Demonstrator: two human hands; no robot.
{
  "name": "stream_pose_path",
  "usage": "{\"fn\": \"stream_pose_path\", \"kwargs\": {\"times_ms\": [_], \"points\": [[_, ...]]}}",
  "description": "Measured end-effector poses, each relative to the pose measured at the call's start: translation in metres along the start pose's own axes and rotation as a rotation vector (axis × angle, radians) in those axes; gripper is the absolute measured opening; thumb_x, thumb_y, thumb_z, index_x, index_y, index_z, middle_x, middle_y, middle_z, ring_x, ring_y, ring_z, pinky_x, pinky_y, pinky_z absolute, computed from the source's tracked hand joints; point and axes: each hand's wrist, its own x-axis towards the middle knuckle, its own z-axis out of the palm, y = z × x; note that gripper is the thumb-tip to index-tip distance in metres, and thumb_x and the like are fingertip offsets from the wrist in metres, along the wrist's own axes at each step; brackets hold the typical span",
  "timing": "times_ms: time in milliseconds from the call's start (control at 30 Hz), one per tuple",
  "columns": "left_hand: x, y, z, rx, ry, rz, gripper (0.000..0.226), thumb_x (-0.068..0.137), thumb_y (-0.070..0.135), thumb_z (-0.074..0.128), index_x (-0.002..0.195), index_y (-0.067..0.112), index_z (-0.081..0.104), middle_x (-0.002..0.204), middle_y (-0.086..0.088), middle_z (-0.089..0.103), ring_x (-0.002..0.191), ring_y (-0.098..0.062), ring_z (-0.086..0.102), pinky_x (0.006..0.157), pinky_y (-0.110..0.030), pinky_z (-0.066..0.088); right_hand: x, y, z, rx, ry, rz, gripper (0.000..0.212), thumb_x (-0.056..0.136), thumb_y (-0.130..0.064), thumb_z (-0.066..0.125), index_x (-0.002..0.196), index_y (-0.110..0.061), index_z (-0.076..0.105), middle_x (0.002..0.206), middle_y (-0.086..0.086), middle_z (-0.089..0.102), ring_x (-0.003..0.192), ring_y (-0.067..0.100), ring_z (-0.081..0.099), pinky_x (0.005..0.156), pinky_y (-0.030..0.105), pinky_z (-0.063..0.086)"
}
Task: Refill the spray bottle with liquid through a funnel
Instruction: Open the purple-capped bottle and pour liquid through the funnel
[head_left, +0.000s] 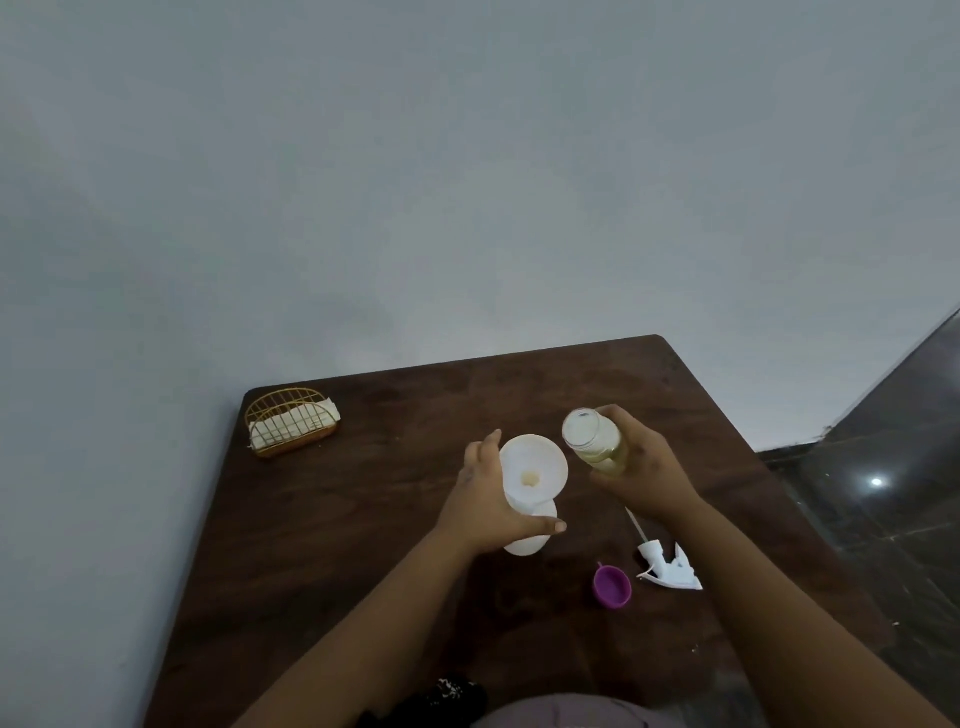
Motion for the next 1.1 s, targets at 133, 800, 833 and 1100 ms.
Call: {"fn": "stream_pose_path", "kwargs": {"times_ms": [133,800,833,1100], "points": [[0.006,-0.002,0.005,0.006,0.011,0.028,0.122,0.058,0.055,0.086,0.151,0.024,0.014,0.153,0.003,0.02,0.136,-0.021,0.035,0.105,-0.042,0.041,0.008,0.009,0.005,-0.063,-0.052,-0.079,0.049,0.065,-0.017,0.082,0.107,-0.024,0.057,0.1,-0.013,0.064,0.09,0.012,0.061,0.074,0.039,0.053],[0.023,-0.009,0.005,-0.155,0.087,0.048,0.098,0.055,0.057,0.081,0.139,0.03,0.038,0.136,0.009,0.048,0.121,-0.013,0.049,0.099,-0.042,0.049,0.029,0.012,0.013,-0.313,-0.13,-0.12,0.05,0.068,-0.034,0.081,0.111,-0.029,0.055,0.096,-0.008,0.061,0.084,0.016,0.057,0.076,0.038,0.049],[0.023,-0.009,0.004,-0.156,0.086,0.049,0.097,0.054,0.058,0.08,0.137,0.031,0.04,0.134,0.01,0.049,0.119,-0.013,0.05,0.097,-0.042,0.05,0.03,0.012,0.013,-0.315,-0.133,-0.115,0.051,0.068,-0.034,0.081,0.111,-0.029,0.055,0.096,-0.009,0.06,0.085,0.016,0.057,0.077,0.038,0.048],[0.024,-0.012,0.003,-0.173,0.093,0.078,0.094,0.057,0.051,0.084,0.137,0.03,0.041,0.135,0.008,0.049,0.119,-0.013,0.05,0.096,-0.038,0.049,0.032,0.01,0.015,-0.314,-0.137,-0.093,0.052,0.066,-0.035,0.081,0.11,-0.031,0.054,0.097,-0.011,0.059,0.086,0.016,0.057,0.078,0.037,0.047]]}}
